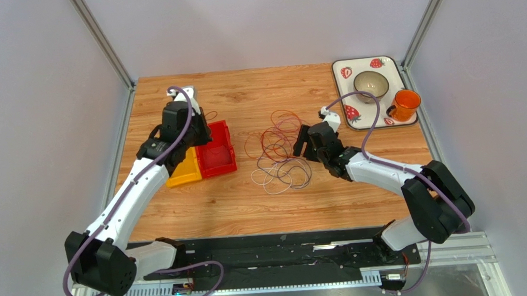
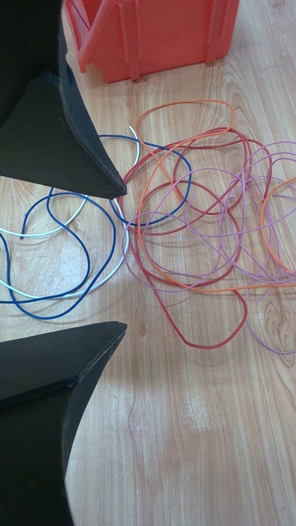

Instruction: Untangle the cables

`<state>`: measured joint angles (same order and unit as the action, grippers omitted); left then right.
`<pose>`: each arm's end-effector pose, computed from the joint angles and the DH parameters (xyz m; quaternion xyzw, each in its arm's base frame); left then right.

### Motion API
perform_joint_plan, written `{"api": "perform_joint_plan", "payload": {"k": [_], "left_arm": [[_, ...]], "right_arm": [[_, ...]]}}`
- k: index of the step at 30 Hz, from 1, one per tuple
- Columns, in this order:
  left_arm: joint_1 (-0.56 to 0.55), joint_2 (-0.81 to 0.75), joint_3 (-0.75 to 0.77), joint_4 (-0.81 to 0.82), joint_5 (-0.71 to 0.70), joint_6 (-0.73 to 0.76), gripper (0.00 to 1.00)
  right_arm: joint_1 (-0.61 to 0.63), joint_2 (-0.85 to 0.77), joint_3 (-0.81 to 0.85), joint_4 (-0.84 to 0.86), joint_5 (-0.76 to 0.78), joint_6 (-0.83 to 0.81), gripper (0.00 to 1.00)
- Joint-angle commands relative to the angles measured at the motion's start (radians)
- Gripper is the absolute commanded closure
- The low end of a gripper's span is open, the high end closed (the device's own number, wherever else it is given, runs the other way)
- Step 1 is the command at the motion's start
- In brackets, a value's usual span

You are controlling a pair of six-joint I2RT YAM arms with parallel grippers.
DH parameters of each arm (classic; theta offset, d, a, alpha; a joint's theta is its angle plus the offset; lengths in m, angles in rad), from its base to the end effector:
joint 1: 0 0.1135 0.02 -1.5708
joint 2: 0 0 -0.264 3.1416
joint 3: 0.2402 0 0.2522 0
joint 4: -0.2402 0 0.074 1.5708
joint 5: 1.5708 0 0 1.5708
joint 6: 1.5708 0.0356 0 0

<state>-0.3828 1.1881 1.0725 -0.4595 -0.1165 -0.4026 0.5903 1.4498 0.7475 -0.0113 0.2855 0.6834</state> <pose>0.2459 -0.0946 0.3303 -0.0365 0.8768 -0.1352 0.4600 0.2512 0.1562 0.1923 0.1010 0.8966 0.1406 0.4077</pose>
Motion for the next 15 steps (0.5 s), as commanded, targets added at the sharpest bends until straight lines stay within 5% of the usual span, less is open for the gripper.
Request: {"api": "perform_joint_plan", "payload": {"k": [1,9,15], "left_arm": [[0.081,0.054,-0.008,0.133,0.191,-0.077,1.00],[0.097,0.166,-0.029,0.263,0.451,-0.133,1.00],[0.097,0.196,-0.089,0.315,0.511,-0.194,1.00]], "right_arm": [[-0.004,-0.006,0.036,0.016,0.004,-0.010,0.23],[-0.004,-0.003,0.039,0.016,0.006,-0.010,0.23],[-0.004,-0.002,0.039,0.016,0.006,-0.008,0.23]]}}
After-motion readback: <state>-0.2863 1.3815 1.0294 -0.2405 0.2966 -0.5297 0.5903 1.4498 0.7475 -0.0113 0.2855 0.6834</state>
